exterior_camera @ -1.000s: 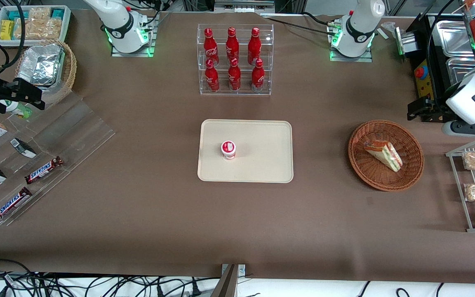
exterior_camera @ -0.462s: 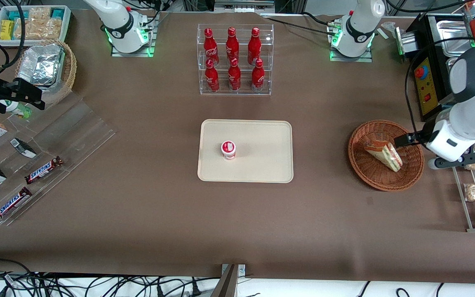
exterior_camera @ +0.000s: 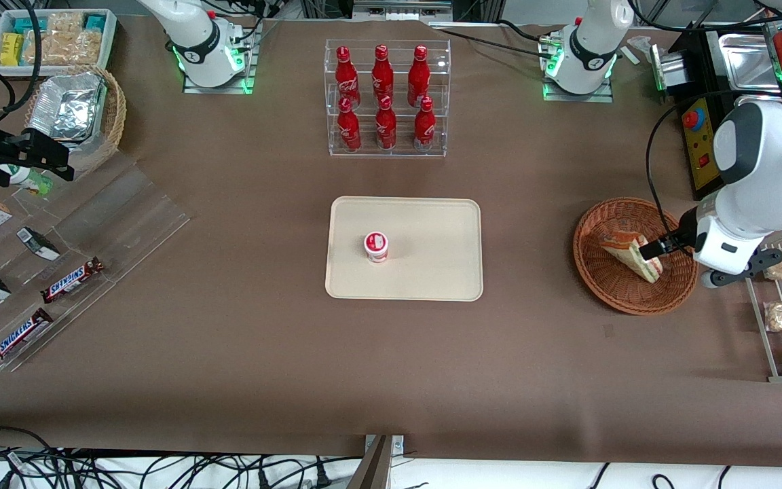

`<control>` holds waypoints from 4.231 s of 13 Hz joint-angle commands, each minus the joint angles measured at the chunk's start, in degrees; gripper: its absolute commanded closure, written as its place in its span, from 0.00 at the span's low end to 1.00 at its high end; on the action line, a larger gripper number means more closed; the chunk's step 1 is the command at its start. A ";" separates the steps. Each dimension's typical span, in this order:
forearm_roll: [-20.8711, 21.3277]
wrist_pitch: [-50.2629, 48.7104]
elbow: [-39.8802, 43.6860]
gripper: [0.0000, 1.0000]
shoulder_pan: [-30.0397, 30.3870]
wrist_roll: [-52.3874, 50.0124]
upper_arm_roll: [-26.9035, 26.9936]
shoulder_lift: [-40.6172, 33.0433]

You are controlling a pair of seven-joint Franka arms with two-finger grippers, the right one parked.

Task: Place sandwich from basket to tray
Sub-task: 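Lower the open left gripper around the sandwich and close it, then lift the sandwich out of the basket with the left gripper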

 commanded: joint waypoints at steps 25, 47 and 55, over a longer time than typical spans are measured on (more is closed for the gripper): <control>9.08 26.51 -18.97 1.00 2.85 -21.99 -0.87 4.97; 1.69 -14.80 15.04 1.00 0.92 3.67 -18.96 -0.91; -1.29 -11.21 14.96 1.00 -1.35 3.42 -27.68 2.69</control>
